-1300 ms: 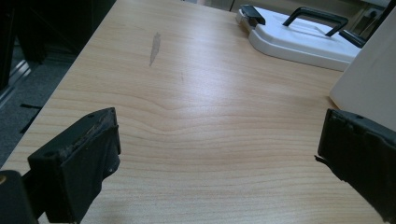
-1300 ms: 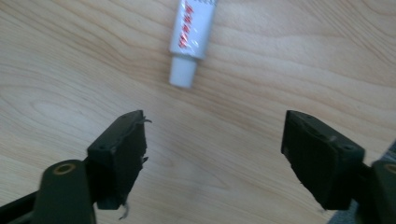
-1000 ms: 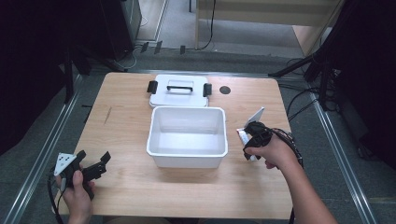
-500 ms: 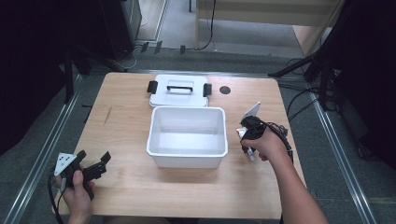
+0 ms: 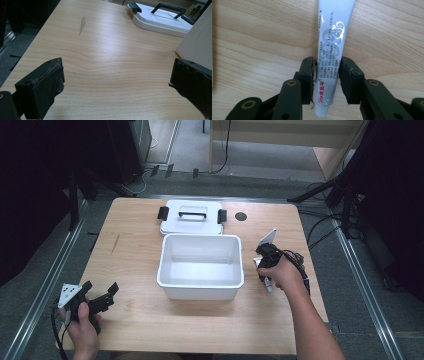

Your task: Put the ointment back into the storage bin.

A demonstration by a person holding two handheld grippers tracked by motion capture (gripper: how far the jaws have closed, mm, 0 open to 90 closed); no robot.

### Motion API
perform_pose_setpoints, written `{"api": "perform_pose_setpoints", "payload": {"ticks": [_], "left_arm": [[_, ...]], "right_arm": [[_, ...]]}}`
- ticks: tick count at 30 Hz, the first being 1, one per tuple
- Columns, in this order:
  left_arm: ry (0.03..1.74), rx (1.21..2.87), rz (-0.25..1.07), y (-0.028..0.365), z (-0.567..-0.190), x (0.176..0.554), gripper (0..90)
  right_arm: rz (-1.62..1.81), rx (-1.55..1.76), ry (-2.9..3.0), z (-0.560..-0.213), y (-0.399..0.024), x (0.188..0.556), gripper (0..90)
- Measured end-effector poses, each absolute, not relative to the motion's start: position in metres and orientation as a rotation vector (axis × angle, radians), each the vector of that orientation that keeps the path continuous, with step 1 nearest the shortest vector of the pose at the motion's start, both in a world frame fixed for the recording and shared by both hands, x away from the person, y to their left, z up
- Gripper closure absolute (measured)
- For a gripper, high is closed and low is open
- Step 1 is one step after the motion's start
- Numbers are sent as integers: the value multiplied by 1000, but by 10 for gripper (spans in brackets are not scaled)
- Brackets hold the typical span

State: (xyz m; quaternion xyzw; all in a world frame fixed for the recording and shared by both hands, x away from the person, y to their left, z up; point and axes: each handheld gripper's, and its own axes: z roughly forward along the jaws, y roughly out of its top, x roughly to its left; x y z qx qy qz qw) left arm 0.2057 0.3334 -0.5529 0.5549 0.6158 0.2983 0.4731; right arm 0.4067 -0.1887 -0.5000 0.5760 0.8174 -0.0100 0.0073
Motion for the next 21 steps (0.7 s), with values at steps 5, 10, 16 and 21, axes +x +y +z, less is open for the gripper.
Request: {"api": "perform_pose_setpoints", "payload": {"ticks": [5, 10, 16, 21], "left_arm": [[1507, 1358, 730, 333, -553, 206, 0], [1508, 1356, 728, 334, -553, 206, 0], [1508, 1358, 725, 334, -553, 206, 0], [1508, 1360, 726, 334, -553, 206, 0]], "right_arm": [[-20, 1835, 2532, -501, -188, 409, 698], [-39, 1816, 2545, -503, -187, 409, 710], [-10, 1851, 2541, -498, -188, 409, 719], [1, 1857, 2529, -484, -190, 409, 720]]}}
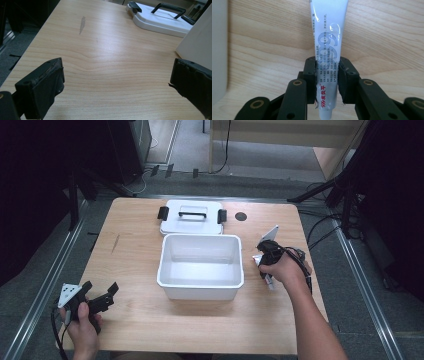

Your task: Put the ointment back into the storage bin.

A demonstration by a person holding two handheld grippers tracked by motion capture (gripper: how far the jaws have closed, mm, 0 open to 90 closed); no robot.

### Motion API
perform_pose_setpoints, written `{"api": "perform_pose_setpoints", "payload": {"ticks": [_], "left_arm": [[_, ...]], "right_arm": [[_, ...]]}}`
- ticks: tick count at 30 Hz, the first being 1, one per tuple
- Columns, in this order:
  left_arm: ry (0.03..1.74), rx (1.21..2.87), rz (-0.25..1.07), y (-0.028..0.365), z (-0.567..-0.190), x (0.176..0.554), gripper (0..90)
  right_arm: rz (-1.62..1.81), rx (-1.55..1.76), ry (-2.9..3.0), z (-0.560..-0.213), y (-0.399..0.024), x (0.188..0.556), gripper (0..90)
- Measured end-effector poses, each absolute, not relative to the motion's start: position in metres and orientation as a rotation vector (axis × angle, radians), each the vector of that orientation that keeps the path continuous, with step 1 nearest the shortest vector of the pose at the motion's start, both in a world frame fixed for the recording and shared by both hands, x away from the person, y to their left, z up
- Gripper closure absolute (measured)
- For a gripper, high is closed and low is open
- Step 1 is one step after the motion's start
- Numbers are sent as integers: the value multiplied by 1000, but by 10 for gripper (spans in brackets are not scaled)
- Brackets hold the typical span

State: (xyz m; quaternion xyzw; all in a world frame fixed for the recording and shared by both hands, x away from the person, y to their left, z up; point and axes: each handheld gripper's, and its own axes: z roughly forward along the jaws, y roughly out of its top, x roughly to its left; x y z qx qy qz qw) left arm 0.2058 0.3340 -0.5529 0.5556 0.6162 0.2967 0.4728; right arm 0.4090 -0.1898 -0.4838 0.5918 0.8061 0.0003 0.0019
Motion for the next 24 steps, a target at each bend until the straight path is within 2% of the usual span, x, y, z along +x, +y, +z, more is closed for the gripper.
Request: {"api": "perform_pose_setpoints", "payload": {"ticks": [24], "left_arm": [[1505, 1365, 738, 333, -553, 206, 0]], "right_arm": [[117, 1861, 2517, -391, -185, 406, 720]]}}
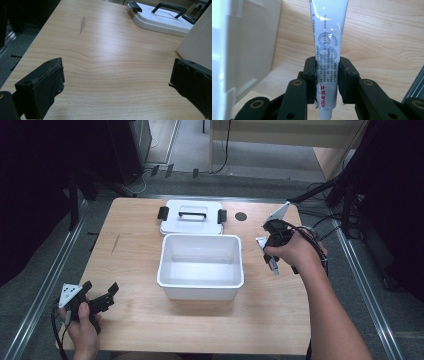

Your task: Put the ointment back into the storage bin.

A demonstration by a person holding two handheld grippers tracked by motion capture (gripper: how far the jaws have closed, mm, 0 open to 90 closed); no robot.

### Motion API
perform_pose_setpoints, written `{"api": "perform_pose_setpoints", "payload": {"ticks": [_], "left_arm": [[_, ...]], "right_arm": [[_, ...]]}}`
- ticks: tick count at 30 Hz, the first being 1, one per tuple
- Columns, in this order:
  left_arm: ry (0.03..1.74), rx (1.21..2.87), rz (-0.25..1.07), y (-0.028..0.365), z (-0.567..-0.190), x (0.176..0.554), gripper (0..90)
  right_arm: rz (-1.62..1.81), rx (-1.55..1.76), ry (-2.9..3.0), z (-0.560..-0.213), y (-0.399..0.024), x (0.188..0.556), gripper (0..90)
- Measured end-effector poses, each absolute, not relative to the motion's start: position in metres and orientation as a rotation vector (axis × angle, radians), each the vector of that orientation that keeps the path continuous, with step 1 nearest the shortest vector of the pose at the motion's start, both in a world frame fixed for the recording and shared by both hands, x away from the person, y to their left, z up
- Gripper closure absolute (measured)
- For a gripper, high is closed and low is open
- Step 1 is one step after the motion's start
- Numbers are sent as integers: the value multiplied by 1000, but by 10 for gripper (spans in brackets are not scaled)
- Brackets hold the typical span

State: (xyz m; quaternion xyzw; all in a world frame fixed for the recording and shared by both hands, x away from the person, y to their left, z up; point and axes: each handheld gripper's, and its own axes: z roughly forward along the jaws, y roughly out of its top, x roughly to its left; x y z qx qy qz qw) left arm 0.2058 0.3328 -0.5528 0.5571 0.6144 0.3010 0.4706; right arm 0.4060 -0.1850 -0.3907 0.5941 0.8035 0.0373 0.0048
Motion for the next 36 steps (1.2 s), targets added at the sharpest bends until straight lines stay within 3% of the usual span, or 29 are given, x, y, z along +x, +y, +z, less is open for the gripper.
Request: {"api": "perform_pose_setpoints", "payload": {"ticks": [13, 36], "left_arm": [[1500, 1386, 762, 330, -552, 206, 0], [1498, 1392, 760, 330, -552, 207, 0]], "right_arm": [[149, 1787, 2566, -357, -153, 405, 719], [200, 1648, 2685, -346, -104, 398, 719]]}}
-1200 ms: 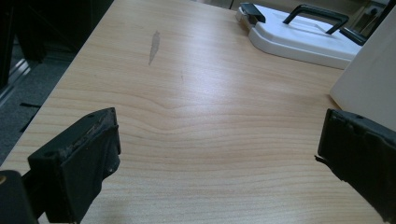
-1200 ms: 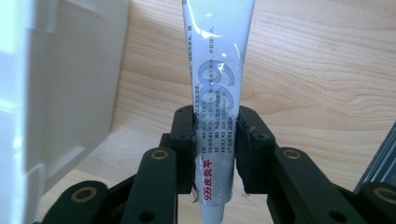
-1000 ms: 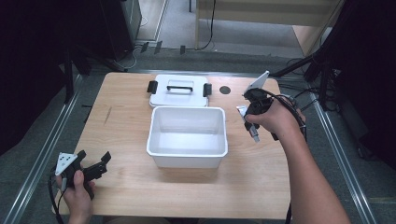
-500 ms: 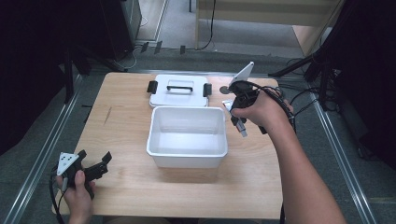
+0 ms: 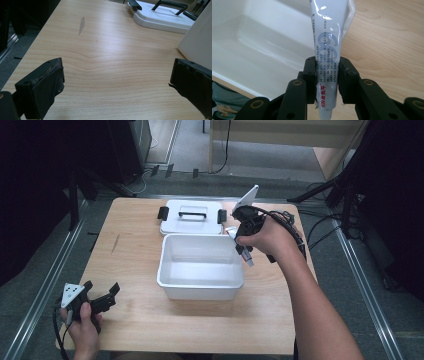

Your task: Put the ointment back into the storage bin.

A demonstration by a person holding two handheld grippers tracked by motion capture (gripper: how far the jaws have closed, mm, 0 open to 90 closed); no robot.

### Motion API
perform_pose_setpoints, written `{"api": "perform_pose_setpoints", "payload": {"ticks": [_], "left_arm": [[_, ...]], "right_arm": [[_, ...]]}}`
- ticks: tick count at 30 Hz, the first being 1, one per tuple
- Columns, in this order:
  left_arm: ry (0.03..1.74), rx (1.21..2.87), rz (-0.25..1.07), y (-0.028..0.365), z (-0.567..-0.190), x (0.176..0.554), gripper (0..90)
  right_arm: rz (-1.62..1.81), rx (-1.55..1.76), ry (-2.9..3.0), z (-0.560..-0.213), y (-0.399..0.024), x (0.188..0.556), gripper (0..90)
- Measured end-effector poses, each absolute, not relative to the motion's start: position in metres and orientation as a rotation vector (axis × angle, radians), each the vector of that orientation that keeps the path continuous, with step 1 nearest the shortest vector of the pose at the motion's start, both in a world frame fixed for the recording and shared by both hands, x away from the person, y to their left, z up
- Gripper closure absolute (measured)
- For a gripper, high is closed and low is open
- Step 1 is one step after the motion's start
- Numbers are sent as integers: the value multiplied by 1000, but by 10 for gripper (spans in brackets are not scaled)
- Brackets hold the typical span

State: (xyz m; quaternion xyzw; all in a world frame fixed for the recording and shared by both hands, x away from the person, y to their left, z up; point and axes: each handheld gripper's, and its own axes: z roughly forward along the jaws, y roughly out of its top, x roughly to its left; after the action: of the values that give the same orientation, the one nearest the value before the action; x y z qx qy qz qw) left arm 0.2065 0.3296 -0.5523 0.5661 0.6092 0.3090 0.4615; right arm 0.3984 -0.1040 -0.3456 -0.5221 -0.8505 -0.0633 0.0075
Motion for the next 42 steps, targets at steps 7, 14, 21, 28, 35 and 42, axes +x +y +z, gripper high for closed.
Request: {"api": "perform_pose_setpoints", "payload": {"ticks": [7, 14, 21, 28, 35, 42], "left_arm": [[1499, 1394, 757, 330, -552, 207, 0], [1500, 1394, 756, 330, -552, 207, 0], [1501, 1395, 756, 330, -552, 207, 0], [1502, 1393, 752, 330, -552, 207, 0], [1502, 1393, 752, 329, -552, 207, 0], [1502, 1390, 753, 329, -552, 207, 0]], "right_arm": [[-217, -1482, -2743, -349, -89, 393, 718], [-304, -1101, -2887, -349, -74, 383, 718], [-402, -594, -3094, -352, -66, 372, 718], [-390, -393, -3143, -360, -64, 369, 718], [-387, -322, -3147, -369, -63, 368, 718], [-366, -276, -3151, -376, -60, 366, 717]]}}
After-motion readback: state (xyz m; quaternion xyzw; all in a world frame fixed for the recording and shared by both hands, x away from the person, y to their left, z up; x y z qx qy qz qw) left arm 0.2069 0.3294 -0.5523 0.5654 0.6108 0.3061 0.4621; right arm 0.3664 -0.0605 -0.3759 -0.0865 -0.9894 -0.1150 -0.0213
